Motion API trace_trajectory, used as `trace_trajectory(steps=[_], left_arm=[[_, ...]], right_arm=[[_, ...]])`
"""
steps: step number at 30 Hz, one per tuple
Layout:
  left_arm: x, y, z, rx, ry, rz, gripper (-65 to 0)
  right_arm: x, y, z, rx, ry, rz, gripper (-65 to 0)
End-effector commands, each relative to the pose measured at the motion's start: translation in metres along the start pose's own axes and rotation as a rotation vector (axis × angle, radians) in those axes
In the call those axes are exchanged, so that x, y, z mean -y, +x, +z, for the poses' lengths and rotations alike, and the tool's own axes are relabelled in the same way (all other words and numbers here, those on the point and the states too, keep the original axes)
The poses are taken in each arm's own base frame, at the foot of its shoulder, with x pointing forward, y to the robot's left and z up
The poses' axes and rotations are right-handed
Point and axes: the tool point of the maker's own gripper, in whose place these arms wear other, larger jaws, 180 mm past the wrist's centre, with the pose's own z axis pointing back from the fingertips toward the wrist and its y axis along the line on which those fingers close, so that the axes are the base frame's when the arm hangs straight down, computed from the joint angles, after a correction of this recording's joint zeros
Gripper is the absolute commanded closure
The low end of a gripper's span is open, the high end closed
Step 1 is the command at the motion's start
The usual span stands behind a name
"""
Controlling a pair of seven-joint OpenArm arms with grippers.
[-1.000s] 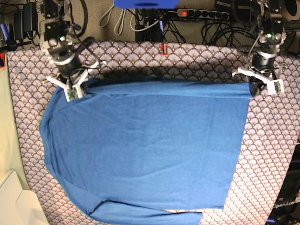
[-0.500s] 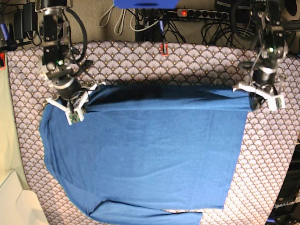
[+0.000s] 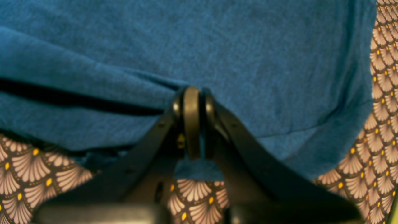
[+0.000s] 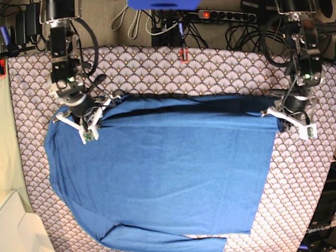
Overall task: Fold the T-shirt properly
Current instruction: 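Lift the collar edge and pull it away from the hem with both grippers, then adjust the left gripper's hold on the shirt corner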
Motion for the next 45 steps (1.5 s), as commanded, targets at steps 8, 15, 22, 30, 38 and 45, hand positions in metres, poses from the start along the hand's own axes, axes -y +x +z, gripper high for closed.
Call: trace_trajectory(steps=[8,15,22,30,38,45], left_arm=[[-0.011,0.001,-0.008,-0.001,0.025,0.013,-0.6],[-0.001,-0.002,0.008,-0.004,0.001,-0.002,-0.5],[0.000,-0.007,0.030,-0.052,0.014,0.020,-0.4],[-0.023,-0.016,0.040,-0.107,0.077,0.096,-0.4],[-0.021,-0.009,0.029,-0.095,0.073,0.105,-0.4],[-0.026,-0.012,0.007,-0.121,0.076,0.154,-0.5]], right_arm=[[0.004,0.016,0.002,0.050,-0.006,0.006,0.0],[-0.003,0.021,0.000,0.059,0.010,0.022,0.0],[-0.005,0.024,0.000,0.067,0.014,0.020,0.0],[-0.006,0.025,-0.001,0.070,0.018,0.023,0.0],[-0.007,0.025,-0.001,0.070,0.018,0.021,0.0],[-0.007,0.025,-0.001,0.070,0.018,0.021,0.0]])
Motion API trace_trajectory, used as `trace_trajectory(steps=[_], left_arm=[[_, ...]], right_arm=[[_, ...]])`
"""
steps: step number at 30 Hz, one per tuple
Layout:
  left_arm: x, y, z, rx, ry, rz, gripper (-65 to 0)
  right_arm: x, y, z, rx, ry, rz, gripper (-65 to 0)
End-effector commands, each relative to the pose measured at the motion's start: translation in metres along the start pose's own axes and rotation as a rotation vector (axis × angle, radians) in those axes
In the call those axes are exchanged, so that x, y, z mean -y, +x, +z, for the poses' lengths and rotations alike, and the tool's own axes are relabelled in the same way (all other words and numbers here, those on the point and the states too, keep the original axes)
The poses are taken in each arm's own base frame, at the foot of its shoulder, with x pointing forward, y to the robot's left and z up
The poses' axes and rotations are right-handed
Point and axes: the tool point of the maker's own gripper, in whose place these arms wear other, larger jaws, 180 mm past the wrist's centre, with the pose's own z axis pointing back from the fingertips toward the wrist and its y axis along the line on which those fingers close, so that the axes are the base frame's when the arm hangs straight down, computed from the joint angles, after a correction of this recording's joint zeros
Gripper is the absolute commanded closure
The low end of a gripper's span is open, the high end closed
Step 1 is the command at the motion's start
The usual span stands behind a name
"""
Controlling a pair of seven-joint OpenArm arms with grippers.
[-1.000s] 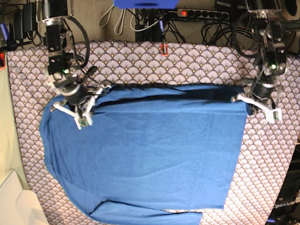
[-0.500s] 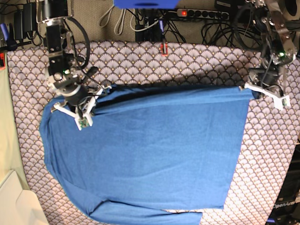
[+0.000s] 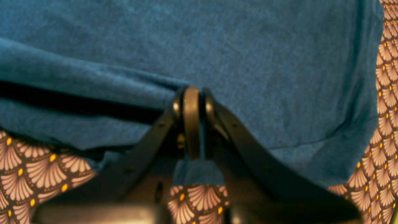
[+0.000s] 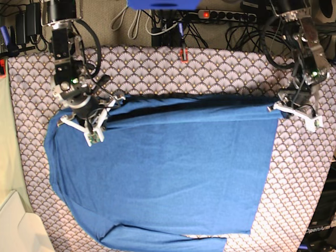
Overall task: Fold the T-shirt properly
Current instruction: 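Adjust the left gripper's hold on the shirt corner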
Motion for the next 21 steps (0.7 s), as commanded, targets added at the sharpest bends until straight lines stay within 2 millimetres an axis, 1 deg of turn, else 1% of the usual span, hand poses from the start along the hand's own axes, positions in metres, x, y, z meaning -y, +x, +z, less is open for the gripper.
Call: trace_trajectory(steps=[1,9,14,17,19,21], left_arm=[[0.001,0.019,-0.001,0.050,-0.003,-0.002,-0.5],[0.003,0.022,-0.023,0.024,-0.014,0.050,-0.7],[0.020,0.025,-0.034,0.007,-0.045,0.033,-6.8],[0.026,0.024,-0.036,0.003,-0.057,0.023,-7.0],[0.036,0.034,-0.037,0.019,-0.076,0.005,-7.0],[0.038,0.037,-0.040,0.018,-0.079,0.004,-7.0]], right_arm=[[0.004,0.016,0.002,0.054,-0.007,0.004,0.0],[0.004,0.015,0.002,0.052,-0.006,0.004,0.0],[0.004,0.015,0.002,0.052,-0.006,0.004,0.0],[0.004,0.015,0.002,0.051,-0.006,0.004,0.0],[0.003,0.014,0.002,0.050,-0.005,0.004,0.0],[0.003,0.014,0.002,0.050,-0.005,0.004,0.0]])
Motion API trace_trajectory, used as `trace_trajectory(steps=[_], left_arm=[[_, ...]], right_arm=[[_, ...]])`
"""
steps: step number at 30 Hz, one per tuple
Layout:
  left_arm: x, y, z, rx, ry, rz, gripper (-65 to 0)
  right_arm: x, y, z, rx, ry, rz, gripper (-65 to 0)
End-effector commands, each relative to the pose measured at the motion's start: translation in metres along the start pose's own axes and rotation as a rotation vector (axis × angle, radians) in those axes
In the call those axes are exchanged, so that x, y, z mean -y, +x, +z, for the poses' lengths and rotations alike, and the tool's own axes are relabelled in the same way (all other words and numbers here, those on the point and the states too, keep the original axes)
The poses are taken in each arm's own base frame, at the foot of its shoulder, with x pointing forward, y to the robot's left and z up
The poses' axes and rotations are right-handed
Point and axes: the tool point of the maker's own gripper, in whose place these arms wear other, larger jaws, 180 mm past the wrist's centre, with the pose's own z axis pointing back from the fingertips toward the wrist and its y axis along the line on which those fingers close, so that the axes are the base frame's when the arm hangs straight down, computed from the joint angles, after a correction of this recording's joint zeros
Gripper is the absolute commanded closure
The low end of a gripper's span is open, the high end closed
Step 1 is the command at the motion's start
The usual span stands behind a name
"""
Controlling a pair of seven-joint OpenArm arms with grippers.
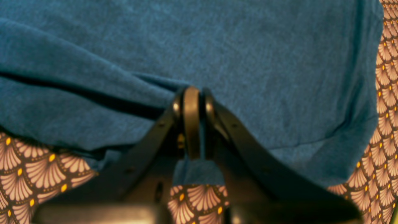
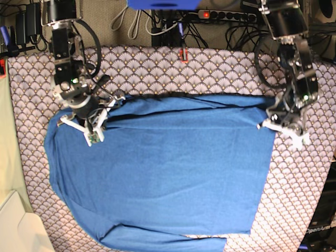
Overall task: Fold the T-shirt properly
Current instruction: 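Adjust the left gripper's hold on the shirt corner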
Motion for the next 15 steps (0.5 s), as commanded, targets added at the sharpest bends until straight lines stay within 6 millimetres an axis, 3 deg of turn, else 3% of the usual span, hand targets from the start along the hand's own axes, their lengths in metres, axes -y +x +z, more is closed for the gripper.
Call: trace_trajectory(steps=[1,11,15], left_arm=[[-0.003,0.017,0.001,0.043,0.004,0.000,-7.0],[-0.004,0.017,-0.008,0.026,-0.001,0.023,-7.0],[0.001,0.027,-0.003,0.056,-0.009,0.015,-6.8]], right_arm=[[0.004,0.014,0.002,0.049,-0.006,0.004,0.0],[0.005,0.012,0.002,0.044,-0.008,0.009,0.0],[0.005,0.011,0.002,0.043,-0.007,0.009,0.0]])
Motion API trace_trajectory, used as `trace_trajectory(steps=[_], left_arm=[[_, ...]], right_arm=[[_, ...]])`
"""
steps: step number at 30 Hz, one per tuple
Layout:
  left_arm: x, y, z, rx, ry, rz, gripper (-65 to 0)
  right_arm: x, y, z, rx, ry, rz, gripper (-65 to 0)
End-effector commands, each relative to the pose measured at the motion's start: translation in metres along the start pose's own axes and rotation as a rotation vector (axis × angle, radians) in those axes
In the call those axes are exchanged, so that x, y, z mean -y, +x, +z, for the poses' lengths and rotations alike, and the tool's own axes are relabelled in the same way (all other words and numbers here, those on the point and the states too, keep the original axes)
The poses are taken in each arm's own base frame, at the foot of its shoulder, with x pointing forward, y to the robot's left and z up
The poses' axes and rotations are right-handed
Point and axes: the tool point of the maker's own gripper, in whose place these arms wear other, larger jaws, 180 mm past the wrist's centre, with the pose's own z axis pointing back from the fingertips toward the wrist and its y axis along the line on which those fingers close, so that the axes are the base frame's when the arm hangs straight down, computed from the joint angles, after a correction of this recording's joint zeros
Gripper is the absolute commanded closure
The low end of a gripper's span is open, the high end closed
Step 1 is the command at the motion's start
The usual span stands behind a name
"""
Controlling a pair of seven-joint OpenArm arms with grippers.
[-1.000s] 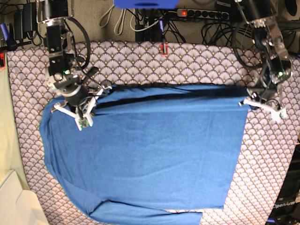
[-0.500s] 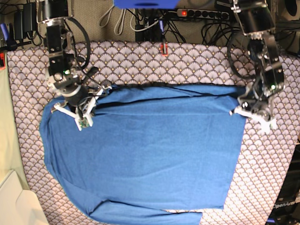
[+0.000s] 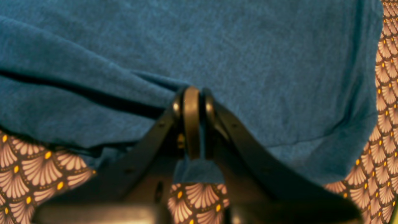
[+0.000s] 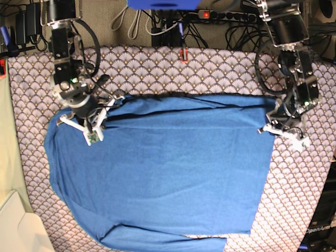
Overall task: Fold the T-shirt properly
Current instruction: 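Adjust the left gripper's hold on the shirt corner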
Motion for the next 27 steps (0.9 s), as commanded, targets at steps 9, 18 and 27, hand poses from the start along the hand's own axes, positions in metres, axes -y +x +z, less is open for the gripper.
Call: trace_trajectory(steps=[9,18,27], left_arm=[[-0.006,0.021,0.029,0.097,0.010,-0.078,-6.8],[-0.030,0.001,0.036,0.046,0.060,-0.116,-7.1],[-0.064,0.008,0.049,0.077,0.122,-0.038,-7.1]], right_arm=[[0.004,0.016,0.002,0.050,-0.008,0.000,0.0],[0.004,0.013,0.002,0.042,-0.010,-0.003,-1.7],[0.004,0.008,0.003,-0.003,-0.009,0.001,-28.1]])
